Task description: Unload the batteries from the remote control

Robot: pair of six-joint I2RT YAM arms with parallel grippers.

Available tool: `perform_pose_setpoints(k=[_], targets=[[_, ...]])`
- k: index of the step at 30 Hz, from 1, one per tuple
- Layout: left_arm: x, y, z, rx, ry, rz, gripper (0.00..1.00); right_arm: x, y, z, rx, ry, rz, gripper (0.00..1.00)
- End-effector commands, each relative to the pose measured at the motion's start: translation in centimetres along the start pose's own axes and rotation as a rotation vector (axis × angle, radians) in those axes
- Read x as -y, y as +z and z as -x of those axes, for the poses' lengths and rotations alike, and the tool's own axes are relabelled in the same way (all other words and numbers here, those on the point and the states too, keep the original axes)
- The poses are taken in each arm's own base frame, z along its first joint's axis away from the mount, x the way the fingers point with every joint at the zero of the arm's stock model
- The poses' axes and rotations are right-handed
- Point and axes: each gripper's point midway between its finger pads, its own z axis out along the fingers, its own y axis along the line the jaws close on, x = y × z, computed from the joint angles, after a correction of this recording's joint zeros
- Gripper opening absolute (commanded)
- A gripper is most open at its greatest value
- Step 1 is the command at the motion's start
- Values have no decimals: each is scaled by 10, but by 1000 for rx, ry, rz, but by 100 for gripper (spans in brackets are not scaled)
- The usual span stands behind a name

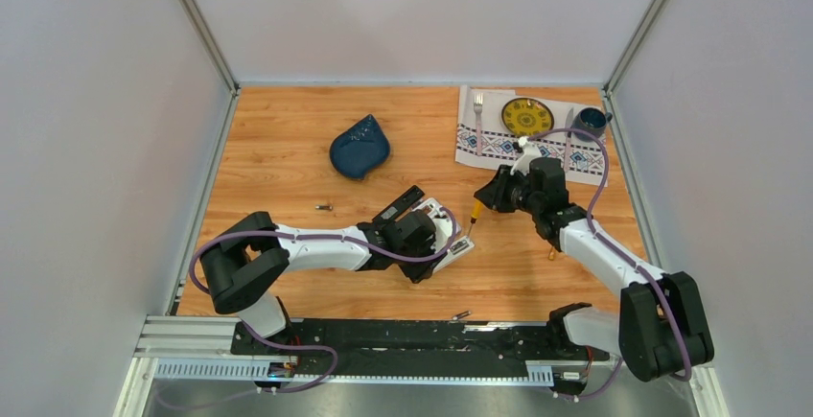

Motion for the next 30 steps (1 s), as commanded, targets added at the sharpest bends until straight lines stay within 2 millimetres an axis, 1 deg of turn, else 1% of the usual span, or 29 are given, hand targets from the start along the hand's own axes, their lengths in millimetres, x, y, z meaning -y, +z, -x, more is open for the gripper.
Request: perform_pose_setpoints(k=[1,5,12,19,23,30], targets=[[7,5,-30,-108,-24,-44,0,-5,-3,3,19,-38,23,0],[8,6,-31,-113,-25,-46,0,-3,-3,-3,4,-30,18,0],[8,8,-32,-116,-25,-47,0,-6,-3,-7,-7,-22,36,0],[9,8,-32,-114,-30,-53,0,-4,-2,-15,-14,-15,36,0],[10,9,-32,-114,-27,-58,0,-3,-3,-8,22,-5,18,0],[9,8,-34,-121,-28,-54,0,-11,-8,7,76,-24,27,0]])
